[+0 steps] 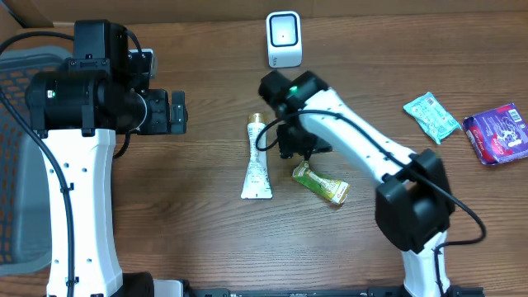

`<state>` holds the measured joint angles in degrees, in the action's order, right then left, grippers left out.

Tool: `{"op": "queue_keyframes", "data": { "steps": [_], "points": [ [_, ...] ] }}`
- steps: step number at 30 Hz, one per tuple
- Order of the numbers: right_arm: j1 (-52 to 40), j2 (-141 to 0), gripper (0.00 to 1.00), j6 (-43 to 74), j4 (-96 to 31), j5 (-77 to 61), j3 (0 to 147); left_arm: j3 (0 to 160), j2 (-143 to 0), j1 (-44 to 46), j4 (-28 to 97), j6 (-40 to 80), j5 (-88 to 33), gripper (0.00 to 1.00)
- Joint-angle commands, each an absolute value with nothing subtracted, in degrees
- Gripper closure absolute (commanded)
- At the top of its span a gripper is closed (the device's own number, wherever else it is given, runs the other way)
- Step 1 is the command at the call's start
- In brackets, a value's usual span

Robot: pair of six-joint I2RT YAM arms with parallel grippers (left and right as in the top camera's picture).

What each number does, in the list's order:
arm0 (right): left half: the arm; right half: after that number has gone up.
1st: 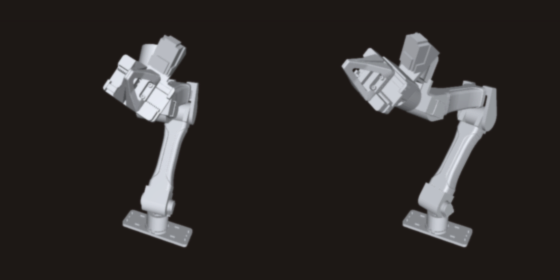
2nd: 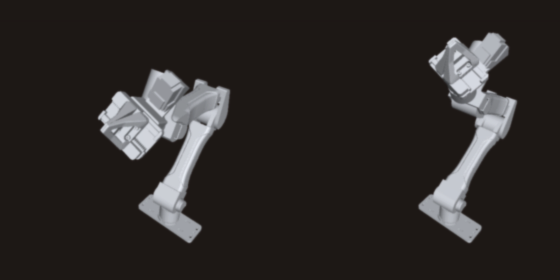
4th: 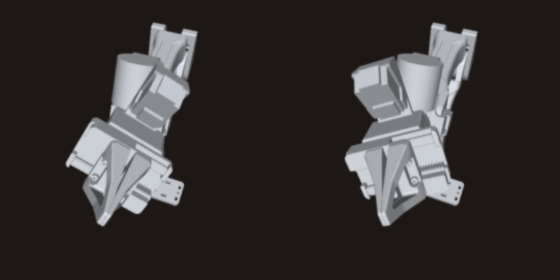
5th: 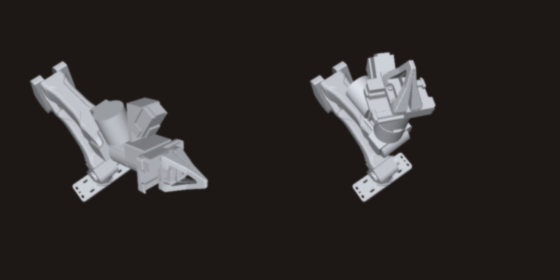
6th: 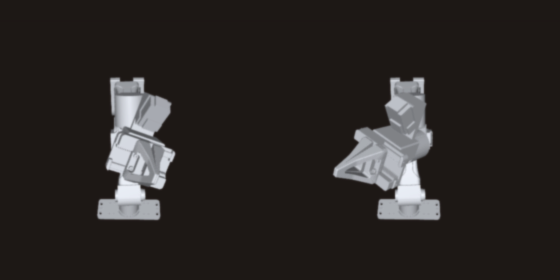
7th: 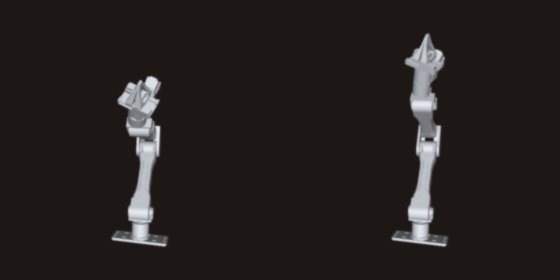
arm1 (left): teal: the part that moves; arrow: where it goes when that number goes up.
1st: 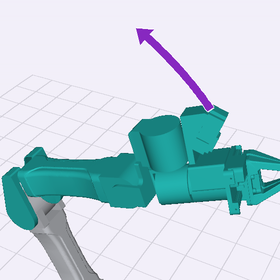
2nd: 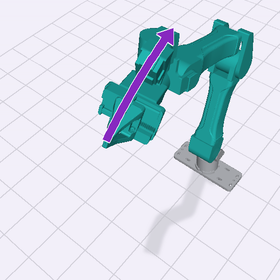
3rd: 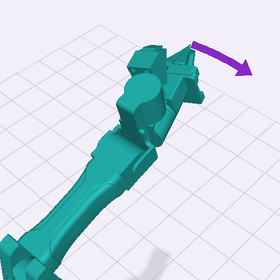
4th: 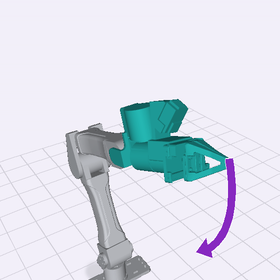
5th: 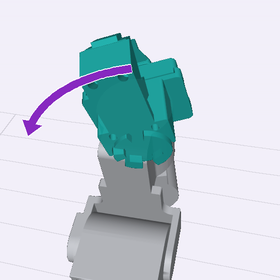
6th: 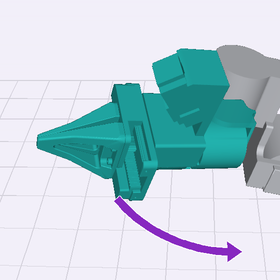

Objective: Scan the item barcode

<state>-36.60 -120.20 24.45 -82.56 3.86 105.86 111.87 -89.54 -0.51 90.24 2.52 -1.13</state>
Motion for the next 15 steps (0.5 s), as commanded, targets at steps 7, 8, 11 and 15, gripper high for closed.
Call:
{"op": "queue_keyframes", "data": {
  "steps": [7, 8, 11, 15],
  "points": [
    [-34.85, -113.25, 0.33, 2.28, -89.73, -2.57, 106.41, 112.07, -90.13, -0.73, 90.13, 1.26, -1.5, 0.0],
    [-35.09, -113.25, 0.33, 0.82, -89.69, -2.87, 105.58, 112.07, -90.13, -0.73, 90.11, 1.26, -1.5, 0.0],
    [-35.4, -113.25, 0.33, -4.97, -88.82, -3.2, 101.86, 112.07, -90.13, -0.73, 90.13, 1.26, -1.5, 0.0],
    [-32.71, -113.25, 0.31, -12.21, -83.05, -8.78, 96.07, 112.07, -90.13, -0.73, 90.13, 1.26, -1.5, 0.0]
  ]
}}
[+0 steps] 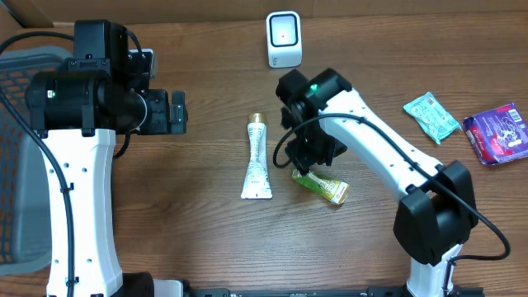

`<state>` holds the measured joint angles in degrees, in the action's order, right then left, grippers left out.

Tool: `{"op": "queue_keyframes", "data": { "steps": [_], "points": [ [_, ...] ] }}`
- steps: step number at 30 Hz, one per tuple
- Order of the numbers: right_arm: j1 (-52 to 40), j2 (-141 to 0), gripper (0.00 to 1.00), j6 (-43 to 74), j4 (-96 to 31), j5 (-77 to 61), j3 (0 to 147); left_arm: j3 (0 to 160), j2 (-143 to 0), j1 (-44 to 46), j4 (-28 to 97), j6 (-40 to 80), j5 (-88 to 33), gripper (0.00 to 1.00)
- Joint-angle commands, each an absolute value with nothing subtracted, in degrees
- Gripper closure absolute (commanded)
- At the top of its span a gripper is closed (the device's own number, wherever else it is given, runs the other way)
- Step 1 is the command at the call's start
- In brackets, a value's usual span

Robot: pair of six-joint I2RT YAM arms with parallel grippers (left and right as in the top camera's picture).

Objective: Scan the item barcode

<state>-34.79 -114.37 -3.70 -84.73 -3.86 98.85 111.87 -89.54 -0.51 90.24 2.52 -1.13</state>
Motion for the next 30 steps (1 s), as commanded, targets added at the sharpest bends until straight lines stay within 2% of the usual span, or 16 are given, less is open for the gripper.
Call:
{"op": "queue_keyframes", "data": {
  "steps": [1, 12, 17, 24, 30],
  "points": [
    [-31.33, -113.25, 0.31, -14.06, -82.06, -11.11, 95.04, 112.07, -90.13, -0.73, 90.13, 1.26, -1.5, 0.0],
    [-11.97, -113.25, 0.24, -36.49, -80.55, -35.83, 87.09, 112.07, -90.13, -0.73, 90.13, 1.26, -1.5, 0.01],
    [-6.35, -113.25, 0.2, -36.71, -74.98, -40.29, 78.19, 112.07, -90.13, -0.73, 90.13, 1.26, -1.5, 0.01],
    [-5.06, -113.27, 0.08, -36.01, -67.72, -42.35, 68.51, 112.07, -90.13, -0.73, 90.13, 1.26, -1.5, 0.0],
    [-5.06, -113.27, 0.07, -35.4, -63.35, -45.45, 64.36, 112.07, -90.13, -0.73, 90.13, 1.26, -1.52, 0.0]
  ]
}}
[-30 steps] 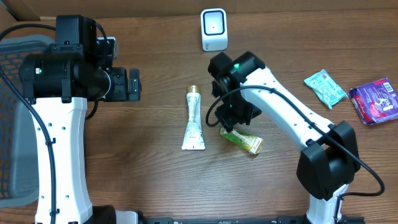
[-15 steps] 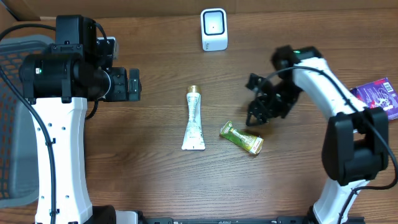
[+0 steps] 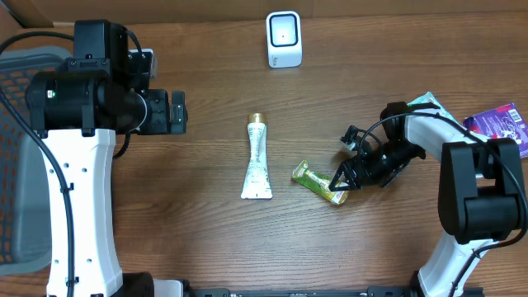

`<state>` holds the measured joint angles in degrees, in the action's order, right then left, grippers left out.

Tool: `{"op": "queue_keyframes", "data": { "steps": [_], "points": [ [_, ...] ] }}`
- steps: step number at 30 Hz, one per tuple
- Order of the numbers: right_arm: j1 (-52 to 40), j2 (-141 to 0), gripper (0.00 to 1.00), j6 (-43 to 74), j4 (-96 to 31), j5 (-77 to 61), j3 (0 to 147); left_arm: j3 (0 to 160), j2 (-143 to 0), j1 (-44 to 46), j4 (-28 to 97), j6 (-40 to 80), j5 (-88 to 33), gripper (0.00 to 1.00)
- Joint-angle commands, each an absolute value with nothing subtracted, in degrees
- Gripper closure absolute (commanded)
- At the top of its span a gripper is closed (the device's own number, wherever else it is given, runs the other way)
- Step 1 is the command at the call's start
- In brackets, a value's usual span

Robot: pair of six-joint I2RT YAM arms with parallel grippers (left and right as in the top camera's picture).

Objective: Scan the item barcode

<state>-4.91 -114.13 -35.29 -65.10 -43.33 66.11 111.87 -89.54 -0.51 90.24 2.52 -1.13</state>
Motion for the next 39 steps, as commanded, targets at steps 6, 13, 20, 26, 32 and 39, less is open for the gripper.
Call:
{"op": "queue_keyframes", "data": {
  "steps": [6, 13, 20, 26, 32, 39],
  "points": [
    [-5.19, -113.27, 0.2, -31.05, -57.43, -46.59, 61.39, 112.07, -90.13, -0.73, 90.13, 1.26, -1.5, 0.0],
    [-5.17, -113.27, 0.67, -29.85, -57.43, -46.59, 60.71, 112.07, -90.13, -0.73, 90.13, 1.26, -1.5, 0.0],
    [-5.17, -113.25, 0.9, -29.78, -57.63, -50.76, 61.3, 112.07, -90.13, -0.73, 90.13, 1.26, -1.5, 0.0],
    [-5.17, -113.14, 0.96, -29.67, -64.93, -51.7, 68.86, 112.07, -90.13, -0.73, 90.13, 1.26, -1.5, 0.01],
    [-9.17, -111.07, 0.96, -8.84, -69.49, -29.3, 80.55, 112.07, -90.13, -0.73, 90.11, 1.26, -1.5, 0.01],
    [-22.11, -110.61, 0.96, 11.84, -65.98, -1.19, 82.83, 112.07, -90.13, -0.73, 90.13, 1.26, -1.5, 0.0]
  ]
}}
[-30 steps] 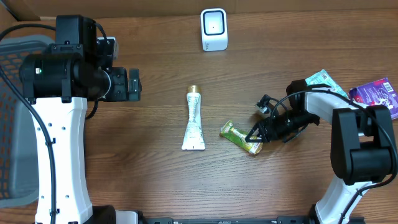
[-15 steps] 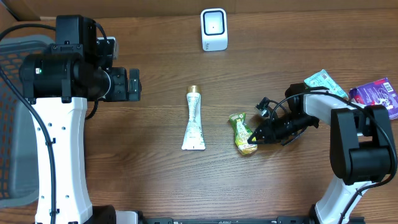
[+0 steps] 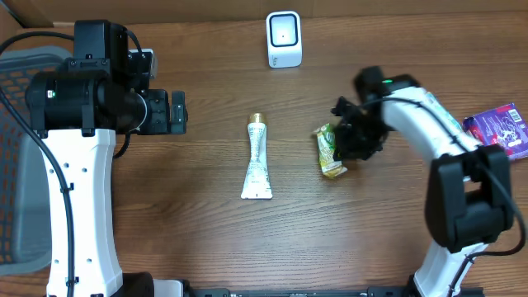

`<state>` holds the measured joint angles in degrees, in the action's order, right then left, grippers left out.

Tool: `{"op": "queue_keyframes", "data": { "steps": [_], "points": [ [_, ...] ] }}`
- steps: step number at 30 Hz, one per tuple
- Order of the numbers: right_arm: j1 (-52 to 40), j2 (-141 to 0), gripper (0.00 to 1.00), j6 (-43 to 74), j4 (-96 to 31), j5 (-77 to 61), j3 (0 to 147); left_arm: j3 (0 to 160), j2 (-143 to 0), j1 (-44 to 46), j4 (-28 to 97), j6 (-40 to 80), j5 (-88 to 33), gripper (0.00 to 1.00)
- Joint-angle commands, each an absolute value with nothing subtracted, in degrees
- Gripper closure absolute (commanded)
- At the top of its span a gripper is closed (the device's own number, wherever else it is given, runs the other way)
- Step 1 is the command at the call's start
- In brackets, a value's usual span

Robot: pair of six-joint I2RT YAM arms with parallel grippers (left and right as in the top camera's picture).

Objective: Scan the item barcode

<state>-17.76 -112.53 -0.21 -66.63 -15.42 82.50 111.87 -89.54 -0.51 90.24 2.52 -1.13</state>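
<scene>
My right gripper [image 3: 342, 142] is shut on the upper end of a green snack packet [image 3: 330, 157], which now lies nearly upright in the overhead view, right of centre. The white barcode scanner [image 3: 284, 39] stands at the table's far edge, some way up and left of the packet. My left gripper [image 3: 177, 113] hangs still at the left, pointing right with nothing near it; its jaws cannot be made out.
A white tube with a gold cap [image 3: 257, 158] lies in the middle, left of the packet. A purple packet [image 3: 497, 132] sits at the far right edge. A grey mesh basket [image 3: 16, 173] stands at the left edge.
My right gripper has moved up and left from the packet's right end. The green packet has come with it, from lying slanted lower down to standing near upright higher up.
My right gripper first hovered between the tube and the green packet, then right over the packet's left end. Later the arm had swung round to the right, with the gripper at the packet's right end. Now it holds the packet, shifted upward and turned. The left arm never moved.
</scene>
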Motion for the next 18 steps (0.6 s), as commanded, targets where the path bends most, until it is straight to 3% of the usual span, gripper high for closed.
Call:
{"op": "queue_keyframes", "data": {
  "steps": [1, 6, 9, 14, 18],
  "points": [
    [-23.88, -110.61, 0.96, 12.82, -65.6, -0.03, 82.61, 112.07, -90.13, -0.73, 90.13, 1.26, -1.5, 0.0],
    [-31.97, -110.65, 0.96, 16.82, -64.49, 3.84, 82.32, 112.07, -90.13, -0.73, 90.13, 1.26, -1.5, 0.0],
    [-34.94, -110.65, 0.78, 16.82, -63.26, 3.81, 82.35, 112.07, -90.13, -0.73, 90.13, 1.26, -1.5, 0.0],
    [-37.52, -110.65, 0.76, 18.28, -61.6, 2.98, 82.32, 112.07, -90.13, -0.73, 90.13, 1.26, -1.5, 0.0],
    [-37.87, -110.63, 0.63, 18.59, -61.45, 2.92, 83.07, 112.07, -90.13, -0.73, 90.13, 1.26, -1.52, 0.0]
  ]
}}
